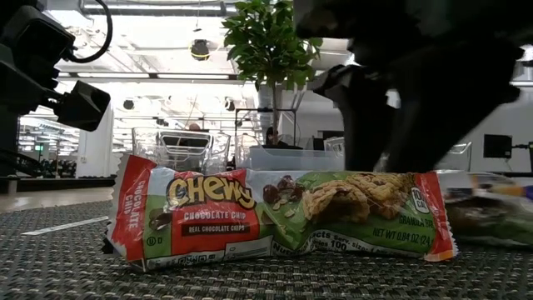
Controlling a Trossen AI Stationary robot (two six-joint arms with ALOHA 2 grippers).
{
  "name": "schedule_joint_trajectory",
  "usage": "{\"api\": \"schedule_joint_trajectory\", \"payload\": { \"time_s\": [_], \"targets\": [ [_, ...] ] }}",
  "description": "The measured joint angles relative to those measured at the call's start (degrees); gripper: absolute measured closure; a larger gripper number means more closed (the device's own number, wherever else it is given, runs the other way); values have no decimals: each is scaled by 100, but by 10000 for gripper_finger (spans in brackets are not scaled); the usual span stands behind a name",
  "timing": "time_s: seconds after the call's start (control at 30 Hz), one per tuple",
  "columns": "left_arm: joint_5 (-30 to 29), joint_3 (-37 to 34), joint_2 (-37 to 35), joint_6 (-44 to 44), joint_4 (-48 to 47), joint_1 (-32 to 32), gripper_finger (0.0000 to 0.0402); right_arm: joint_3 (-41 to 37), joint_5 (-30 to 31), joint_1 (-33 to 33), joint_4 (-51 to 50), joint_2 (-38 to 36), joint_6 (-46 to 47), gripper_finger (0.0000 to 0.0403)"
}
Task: Pick and place Granola Bars by type
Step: Put the violet granola bar into the right transparent bin
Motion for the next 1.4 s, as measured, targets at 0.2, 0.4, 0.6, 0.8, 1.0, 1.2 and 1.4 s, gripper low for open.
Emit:
{"api": "schedule_joint_trajectory", "payload": {
  "time_s": [0.2, 0.4, 0.6, 0.8, 1.0, 1.2, 1.4],
  "targets": [
    [0, 0, 1, -1, 0, 0, 127, 332, -2, -3, -8, 0, 0, 221],
    [0, 0, 2, -2, 0, 0, 127, 639, 22, -112, 24, -6, 2, 221],
    [0, 0, 1, -2, -1, -1, 127, 658, 42, -197, -27, 37, 2, 221],
    [0, 0, 2, -2, -2, 0, 127, 658, 35, -310, -18, 37, 46, 221],
    [0, 0, 0, -2, -2, 0, 127, 643, 35, -352, 6, 39, 55, 221],
    [0, 0, 2, -2, -2, 0, 127, 463, -99, -363, 31, 44, 100, 221],
    [0, 0, 0, -2, -2, 0, 127, 463, -115, -442, 76, 44, 199, 221]
  ]
}}
